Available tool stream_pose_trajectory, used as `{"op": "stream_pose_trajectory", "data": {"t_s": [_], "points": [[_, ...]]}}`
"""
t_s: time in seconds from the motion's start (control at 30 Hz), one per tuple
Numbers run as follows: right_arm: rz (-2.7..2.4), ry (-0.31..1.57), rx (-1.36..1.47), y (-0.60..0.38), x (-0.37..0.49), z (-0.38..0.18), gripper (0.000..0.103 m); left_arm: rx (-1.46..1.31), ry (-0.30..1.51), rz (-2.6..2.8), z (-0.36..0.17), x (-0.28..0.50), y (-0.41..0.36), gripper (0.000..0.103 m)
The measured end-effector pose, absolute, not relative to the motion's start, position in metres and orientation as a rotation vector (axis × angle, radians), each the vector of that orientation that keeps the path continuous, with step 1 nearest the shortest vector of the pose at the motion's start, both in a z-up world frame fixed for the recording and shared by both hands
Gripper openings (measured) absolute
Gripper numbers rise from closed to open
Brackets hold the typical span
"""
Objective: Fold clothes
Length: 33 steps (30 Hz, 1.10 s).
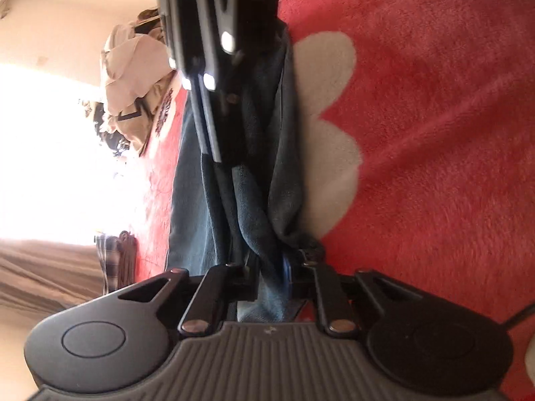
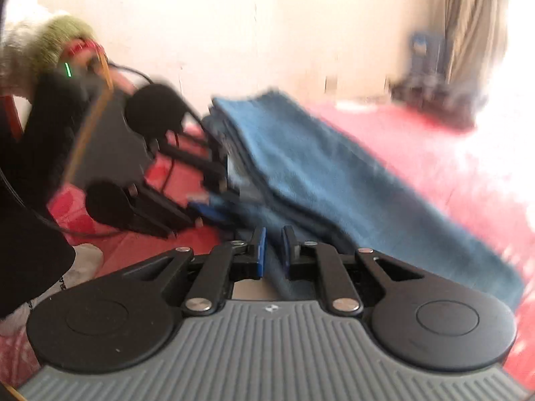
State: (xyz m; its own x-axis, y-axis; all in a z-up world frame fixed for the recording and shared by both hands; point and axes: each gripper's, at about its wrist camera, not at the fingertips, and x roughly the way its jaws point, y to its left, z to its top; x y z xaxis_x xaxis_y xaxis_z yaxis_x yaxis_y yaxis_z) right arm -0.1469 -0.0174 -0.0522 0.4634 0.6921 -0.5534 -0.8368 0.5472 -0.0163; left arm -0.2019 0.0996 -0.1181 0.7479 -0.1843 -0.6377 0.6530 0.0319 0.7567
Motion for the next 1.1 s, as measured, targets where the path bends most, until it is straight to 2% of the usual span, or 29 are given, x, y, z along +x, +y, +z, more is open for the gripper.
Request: {"op": "stream_pose_trajectory", "data": {"t_s": [0.23,0.43,0.5,0.6,0.63,0.7,0.77,0.83,0.93,1.1], "points": [[0.892,0.446,-0.548,0.012,-0.15,-0.073,0.008,1.423,0.366,-0.566,-0.116,-0.197,0.098,0.015],[0.891,0.381,-0.421,0.004,-0.147,-0.053,0.008,1.543,0.304,-0.57,-0.137,-0.208,0.098,0.009],[0.87,0.423,-0.382,0.004,-0.138,-0.06,0.009,1.55,0.298,-0.577,-0.139,-0.208,0.1,0.009],[0.893,0.636,-0.324,0.004,-0.119,-0.092,0.008,1.514,0.332,-0.589,-0.138,-0.206,0.099,0.008],[0.893,0.625,-0.292,0.0,-0.12,-0.098,0.008,1.494,0.35,-0.593,-0.136,-0.205,0.099,0.008],[0.89,0.632,-0.265,-0.003,-0.12,-0.097,0.008,1.418,0.412,-0.601,-0.123,-0.198,0.098,0.011],[0.885,0.634,-0.276,-0.001,-0.12,-0.095,0.008,1.255,0.54,-0.617,-0.096,-0.184,0.099,0.022],[0.877,0.613,-0.294,0.001,-0.125,-0.097,0.008,1.046,0.699,-0.641,-0.064,-0.165,0.107,0.038],[0.861,0.593,-0.314,0.003,-0.128,-0.096,0.009,0.731,0.857,-0.649,-0.023,-0.135,0.134,0.038],[0.866,0.524,-0.305,-0.004,-0.137,-0.067,0.01,0.398,0.831,-0.54,0.007,-0.107,0.161,0.039]]}}
